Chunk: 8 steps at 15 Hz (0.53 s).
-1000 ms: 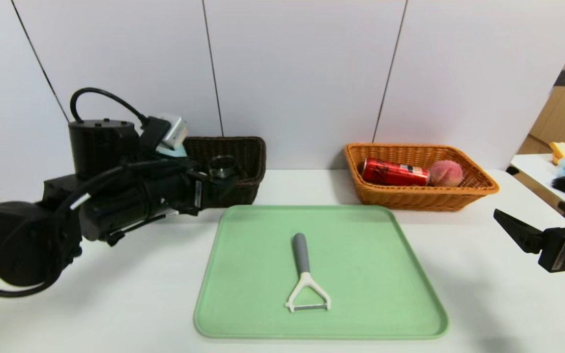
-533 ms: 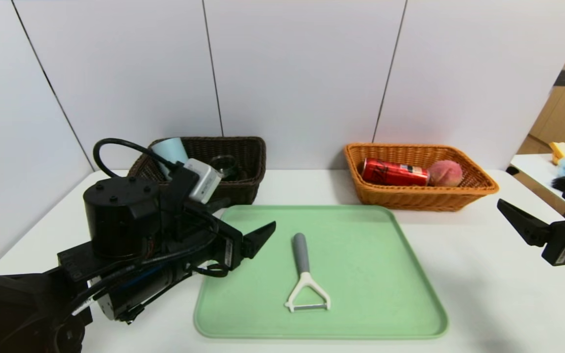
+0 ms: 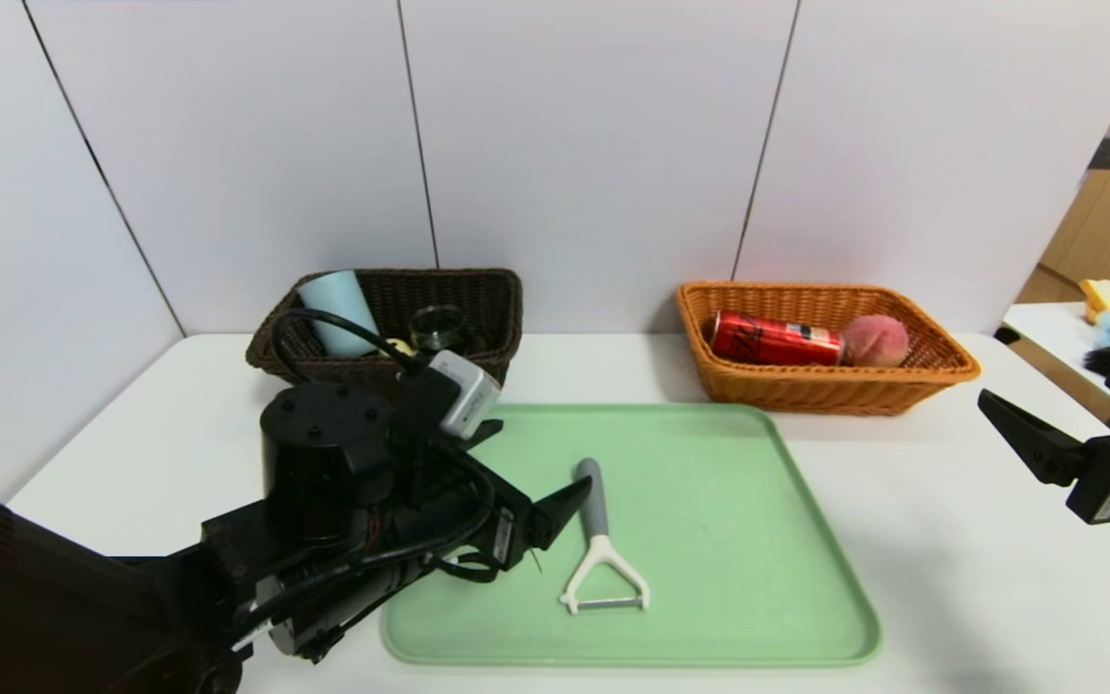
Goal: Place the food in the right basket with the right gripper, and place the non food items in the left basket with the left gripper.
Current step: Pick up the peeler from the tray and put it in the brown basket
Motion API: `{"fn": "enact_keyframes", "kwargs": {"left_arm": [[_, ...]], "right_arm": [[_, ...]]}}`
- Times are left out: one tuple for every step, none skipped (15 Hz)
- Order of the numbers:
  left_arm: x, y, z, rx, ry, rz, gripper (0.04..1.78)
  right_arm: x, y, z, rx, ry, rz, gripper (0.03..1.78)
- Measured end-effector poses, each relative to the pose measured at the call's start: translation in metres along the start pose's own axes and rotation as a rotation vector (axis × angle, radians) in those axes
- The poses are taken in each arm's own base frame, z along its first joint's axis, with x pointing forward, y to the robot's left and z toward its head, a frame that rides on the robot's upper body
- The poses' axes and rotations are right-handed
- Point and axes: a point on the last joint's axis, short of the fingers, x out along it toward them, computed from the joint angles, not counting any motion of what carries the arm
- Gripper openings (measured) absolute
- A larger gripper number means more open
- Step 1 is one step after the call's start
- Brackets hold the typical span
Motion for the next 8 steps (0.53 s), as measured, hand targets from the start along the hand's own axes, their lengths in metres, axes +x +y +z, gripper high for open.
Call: {"fn": "enact_keyframes", "kwargs": {"left_arm": [[0.004, -0.004, -0.001, 0.003, -0.002, -0.015, 1.69], [0.008, -0.010, -0.003, 0.006, 0.003, -0.032, 1.69], [0.011, -0.015, -0.005, 0.009, 0.012, -0.048, 1.69], [0.014, -0.020, -0.009, 0.012, 0.026, -0.063, 1.69], [0.017, -0.023, -0.013, 0.015, 0.039, -0.074, 1.69], [0.019, -0.026, -0.016, 0.018, 0.054, -0.079, 1.69], [0.021, -0.027, -0.018, 0.021, 0.066, -0.081, 1.69], [0.024, -0.028, -0.017, 0.024, 0.085, -0.076, 1.69]], "right_arm": [[0.000, 0.000, -0.001, 0.000, 0.003, 0.000, 1.70], [-0.001, 0.000, -0.002, 0.000, 0.008, 0.001, 1.70], [-0.001, 0.000, -0.003, -0.001, 0.013, 0.001, 1.70], [-0.002, 0.000, -0.004, 0.000, 0.015, 0.001, 1.70], [-0.002, 0.000, -0.006, 0.000, 0.020, 0.002, 1.70], [-0.003, 0.001, -0.007, -0.001, 0.026, 0.002, 1.70], [-0.004, 0.001, -0.008, 0.000, 0.030, 0.003, 1.70], [-0.004, 0.001, -0.009, 0.000, 0.033, 0.003, 1.70]]}}
